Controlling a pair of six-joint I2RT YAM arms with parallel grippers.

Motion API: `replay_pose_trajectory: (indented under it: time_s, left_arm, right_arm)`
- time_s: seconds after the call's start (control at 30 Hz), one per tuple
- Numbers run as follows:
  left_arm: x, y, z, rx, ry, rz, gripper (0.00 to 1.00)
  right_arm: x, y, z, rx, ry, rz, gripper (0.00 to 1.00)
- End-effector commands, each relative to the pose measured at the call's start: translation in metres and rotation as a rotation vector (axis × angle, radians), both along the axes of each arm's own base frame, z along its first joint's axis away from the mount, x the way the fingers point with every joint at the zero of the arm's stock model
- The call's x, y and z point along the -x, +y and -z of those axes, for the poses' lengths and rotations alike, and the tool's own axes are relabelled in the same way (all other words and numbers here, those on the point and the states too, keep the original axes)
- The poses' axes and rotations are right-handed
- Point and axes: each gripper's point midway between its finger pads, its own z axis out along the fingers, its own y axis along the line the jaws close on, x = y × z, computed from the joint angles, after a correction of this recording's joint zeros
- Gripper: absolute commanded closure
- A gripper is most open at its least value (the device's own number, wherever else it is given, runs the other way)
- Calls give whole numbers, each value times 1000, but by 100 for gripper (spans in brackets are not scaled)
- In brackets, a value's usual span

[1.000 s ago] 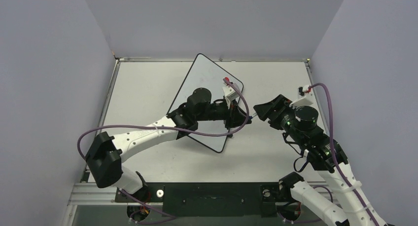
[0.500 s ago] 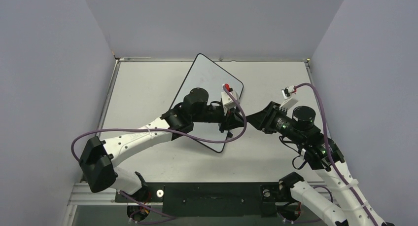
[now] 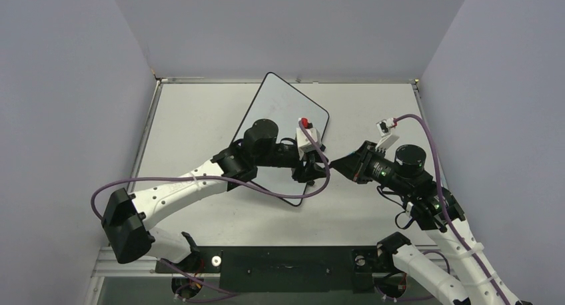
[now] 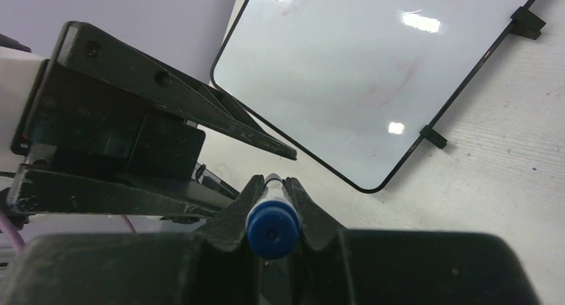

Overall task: Write a sentence on the whiteboard
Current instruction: Open the whiteboard marker at the center of the board.

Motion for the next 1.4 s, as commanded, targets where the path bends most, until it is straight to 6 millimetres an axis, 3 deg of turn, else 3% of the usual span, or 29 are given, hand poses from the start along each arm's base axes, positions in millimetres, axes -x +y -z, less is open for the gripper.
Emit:
replay_pose_trajectory:
  time_s: [0.0,0.23,0.43,0.63,0.77,0.9,0.93,1.0,1.03,1.1,1.2,1.37]
  left_arm:
    - [5,7,-34,95,-66,-5,55]
    - [3,1,-26,79,-43,-1,58]
    - [-5,-1,-19,56,-44,-36,55]
    - [-12,-5,-10,33,-34,-59,61]
    - [-12,-10,-5,22,-26,-47,72]
    - [-11,-12,-2,8,-42,-34,99]
    - [-11,-12,-2,7,-57,-32,100]
    - [-11,-10,-1,-6,-87,-33,100]
    - [-11,-9,-1,-14,-96,-40,100]
    - [-10,-7,0,-23,-122,-39,100]
    - [-9,-5,0,-25,-147,-35,100]
    - [-7,-3,2,-24,-166,-23,100]
  right_arm:
    - [1,0,-5,-2,-37,-15,100]
    - [2,3,-12,-24,-49,-28,100]
    - [4,5,-19,-46,-56,-39,100]
    - [6,6,-20,-62,-57,-45,100]
    - [7,7,-21,-74,-58,-50,100]
    - [9,10,-24,-94,-68,-68,100]
    - [9,11,-24,-94,-68,-72,100]
    - [7,9,-23,-81,-64,-64,84]
    - [7,8,-20,-69,-56,-58,68]
    - [4,6,-19,-56,-53,-41,60]
    - [3,6,-18,-51,-51,-37,59]
    - [1,7,-16,-44,-44,-36,70]
